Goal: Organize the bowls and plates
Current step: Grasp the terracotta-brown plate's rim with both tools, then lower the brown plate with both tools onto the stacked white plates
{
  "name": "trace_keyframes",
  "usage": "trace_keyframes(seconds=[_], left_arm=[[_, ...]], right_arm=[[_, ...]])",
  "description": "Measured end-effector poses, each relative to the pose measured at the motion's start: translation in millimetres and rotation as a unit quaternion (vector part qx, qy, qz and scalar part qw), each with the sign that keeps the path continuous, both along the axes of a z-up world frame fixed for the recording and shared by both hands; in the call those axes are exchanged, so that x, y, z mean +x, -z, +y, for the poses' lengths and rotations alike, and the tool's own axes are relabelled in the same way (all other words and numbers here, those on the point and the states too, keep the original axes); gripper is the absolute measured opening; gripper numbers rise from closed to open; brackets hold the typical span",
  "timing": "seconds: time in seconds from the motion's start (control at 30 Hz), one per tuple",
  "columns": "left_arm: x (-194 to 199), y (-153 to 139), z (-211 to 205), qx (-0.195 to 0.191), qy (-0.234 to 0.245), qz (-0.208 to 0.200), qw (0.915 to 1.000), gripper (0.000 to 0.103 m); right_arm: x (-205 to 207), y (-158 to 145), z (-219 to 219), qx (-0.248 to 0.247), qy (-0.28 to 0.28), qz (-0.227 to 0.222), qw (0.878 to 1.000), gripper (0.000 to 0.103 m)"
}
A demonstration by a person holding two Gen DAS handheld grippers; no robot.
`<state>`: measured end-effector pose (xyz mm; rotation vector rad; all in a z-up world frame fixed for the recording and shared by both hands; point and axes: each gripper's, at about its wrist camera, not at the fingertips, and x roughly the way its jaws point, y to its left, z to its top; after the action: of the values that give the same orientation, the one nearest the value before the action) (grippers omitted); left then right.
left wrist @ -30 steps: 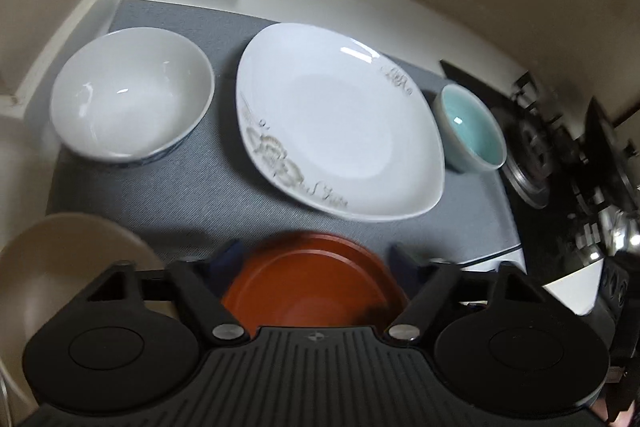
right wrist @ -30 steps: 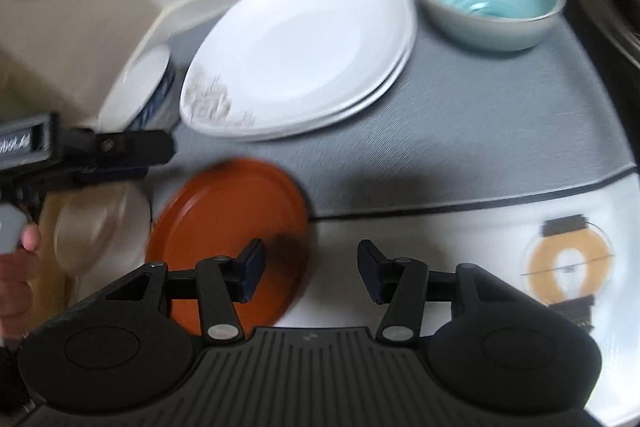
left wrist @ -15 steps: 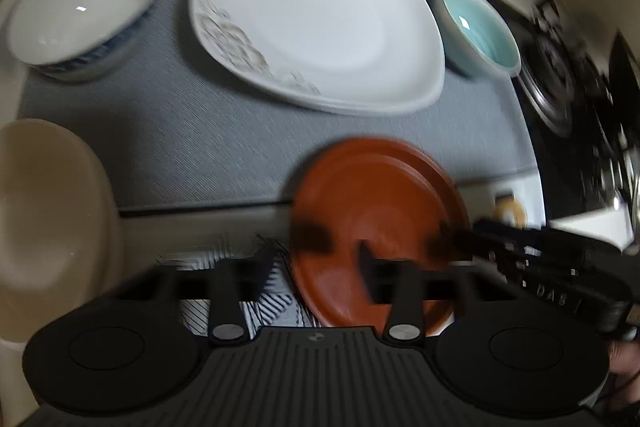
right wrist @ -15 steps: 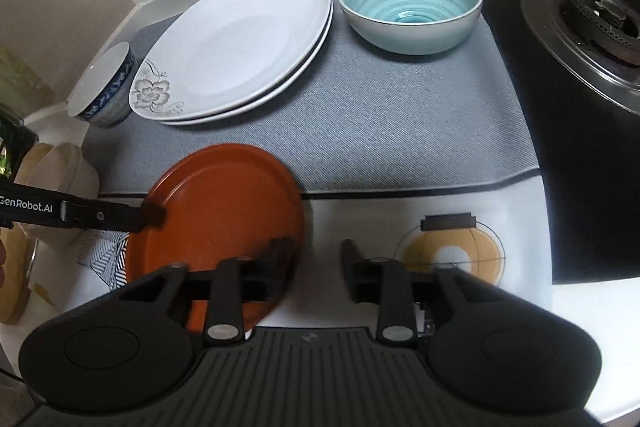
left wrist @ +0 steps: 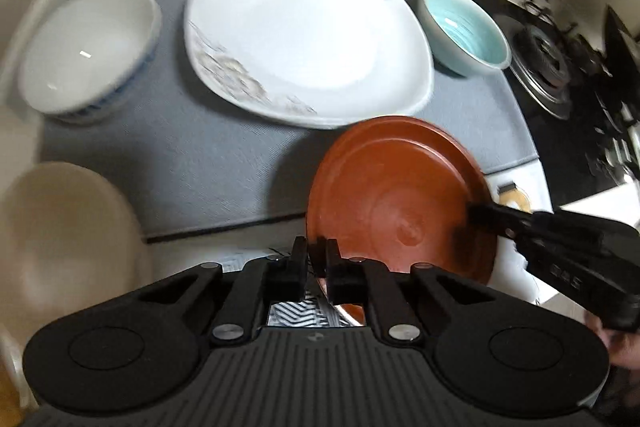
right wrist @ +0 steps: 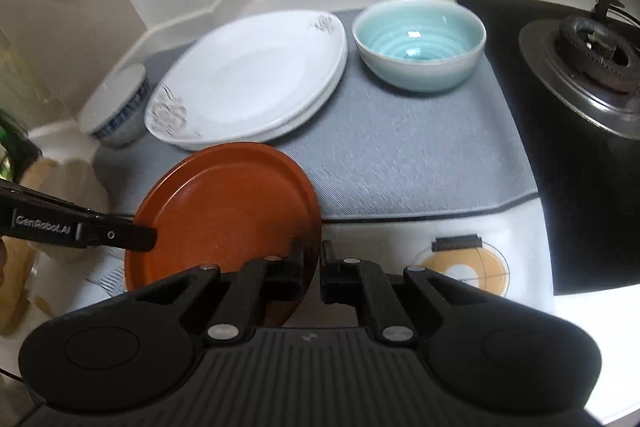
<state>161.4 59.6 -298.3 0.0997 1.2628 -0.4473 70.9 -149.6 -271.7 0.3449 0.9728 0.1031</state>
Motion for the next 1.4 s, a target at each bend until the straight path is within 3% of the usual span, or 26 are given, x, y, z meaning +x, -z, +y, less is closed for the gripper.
trace_keyframes(seconds=[0.2,0.4,0.63,0.8,1.03,1.13,1.23,1.4], left_arm=[[4,-44,-6,0.023,-0.004,-0.04,0.9989,0.007],[23,-64,-9,-0.009,0.007,-0.049,0.9987,0.007],[51,-79,-15,-0.036,0.013,-0.075,0.9965,0.007],[80,-75,-10,-0.07,0.016,-0.074,0.9947,0.007],[125,-42,-8,-0.04,0.002,-0.07,0.9967,0.008],[143,-21,-10,-0.037,-0.009,-0.059,0.9976,0.008],[151,-6,-19,-0.014,-0.008,-0.073,0.9972,0.008],[156,16,-27,0.002,0.006,-0.062,0.9981,0.008]], right_arm=[[11,-38,3,-0.004,0.01,-0.015,1.0,0.008],[27,-62,-8,-0.003,0.031,-0.029,0.999,0.007],[47,-88,3,-0.044,0.029,-0.053,0.997,0.008],[74,-96,5,-0.061,0.047,-0.061,0.995,0.007],[132,-76,27,-0.097,0.038,-0.04,0.994,0.007],[148,-57,41,-0.158,0.006,-0.043,0.987,0.007],[163,-31,35,-0.141,0.024,-0.028,0.989,0.008],[175,-2,29,-0.136,0.044,-0.008,0.99,0.008]])
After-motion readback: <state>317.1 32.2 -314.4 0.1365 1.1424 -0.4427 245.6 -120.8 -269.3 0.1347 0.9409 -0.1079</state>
